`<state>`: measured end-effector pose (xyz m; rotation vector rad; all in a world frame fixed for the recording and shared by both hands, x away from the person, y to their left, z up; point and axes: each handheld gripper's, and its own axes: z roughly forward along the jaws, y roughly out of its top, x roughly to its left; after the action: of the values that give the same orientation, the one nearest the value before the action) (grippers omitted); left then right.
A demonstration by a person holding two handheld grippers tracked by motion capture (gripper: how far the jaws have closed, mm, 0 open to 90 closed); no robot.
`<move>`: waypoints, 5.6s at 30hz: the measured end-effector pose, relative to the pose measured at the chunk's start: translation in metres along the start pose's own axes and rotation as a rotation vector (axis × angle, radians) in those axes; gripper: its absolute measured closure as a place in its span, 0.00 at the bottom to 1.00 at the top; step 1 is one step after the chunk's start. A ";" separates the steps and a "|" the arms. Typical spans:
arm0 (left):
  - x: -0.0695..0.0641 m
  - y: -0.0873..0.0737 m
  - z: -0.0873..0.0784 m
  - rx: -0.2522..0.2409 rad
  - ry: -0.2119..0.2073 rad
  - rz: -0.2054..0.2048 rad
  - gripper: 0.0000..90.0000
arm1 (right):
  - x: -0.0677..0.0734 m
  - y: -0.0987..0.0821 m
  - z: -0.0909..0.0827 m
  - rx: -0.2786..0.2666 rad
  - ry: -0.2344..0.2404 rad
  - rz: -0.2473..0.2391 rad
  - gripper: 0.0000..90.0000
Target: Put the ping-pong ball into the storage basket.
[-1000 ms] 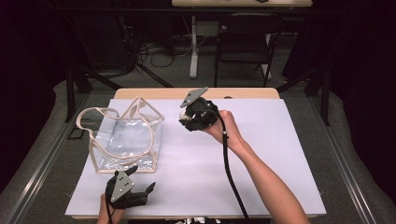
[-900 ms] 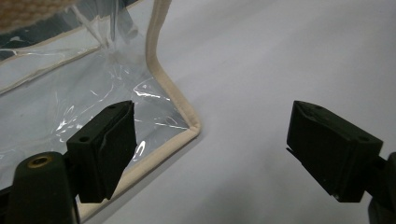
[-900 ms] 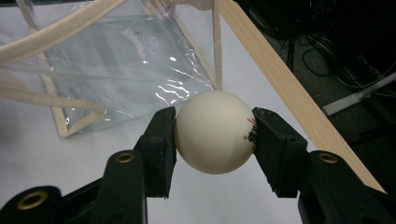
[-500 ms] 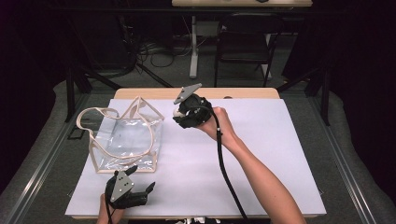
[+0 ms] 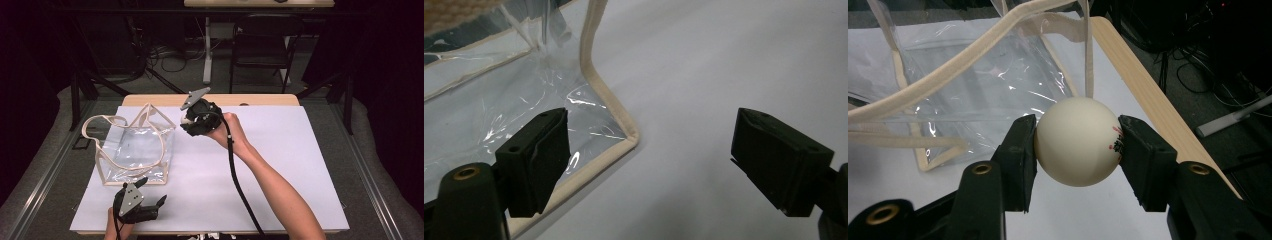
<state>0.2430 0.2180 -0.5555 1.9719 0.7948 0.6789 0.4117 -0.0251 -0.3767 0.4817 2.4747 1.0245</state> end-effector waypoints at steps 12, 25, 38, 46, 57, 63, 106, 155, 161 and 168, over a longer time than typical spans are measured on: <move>0.000 0.000 0.000 -0.002 -0.001 -0.002 0.18 | 0.005 0.011 0.001 -0.010 0.010 -0.016 0.57; 0.000 0.000 0.000 -0.002 -0.002 0.000 0.18 | 0.012 0.023 0.001 -0.028 0.014 -0.037 0.57; 0.000 0.000 0.000 -0.001 0.000 0.002 0.18 | 0.016 0.030 0.002 -0.034 0.024 -0.043 0.57; 0.001 0.000 -0.001 -0.004 0.001 -0.002 0.18 | 0.020 0.036 0.004 -0.039 0.030 -0.059 0.57; 0.000 0.000 -0.001 -0.002 0.001 -0.002 0.18 | 0.026 0.042 0.006 -0.045 0.039 -0.070 0.57; 0.000 0.000 -0.001 -0.001 0.000 0.000 0.18 | 0.029 0.046 0.008 -0.050 0.050 -0.071 0.57; 0.001 0.000 -0.001 -0.006 0.001 -0.006 0.18 | 0.057 0.063 0.025 -0.058 0.119 -0.113 0.57; 0.000 0.000 -0.001 -0.011 0.003 -0.007 0.18 | 0.079 0.059 0.038 -0.001 0.187 -0.148 0.57; 0.000 0.000 -0.002 -0.010 0.002 -0.007 0.18 | 0.081 0.059 0.040 0.007 0.194 -0.151 0.57; 0.001 0.000 -0.002 -0.010 0.001 -0.005 0.18 | 0.083 0.058 0.042 0.013 0.197 -0.152 0.57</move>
<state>0.2419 0.2196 -0.5547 1.9595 0.7956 0.6797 0.3710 0.0765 -0.3812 0.2002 2.6439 1.0379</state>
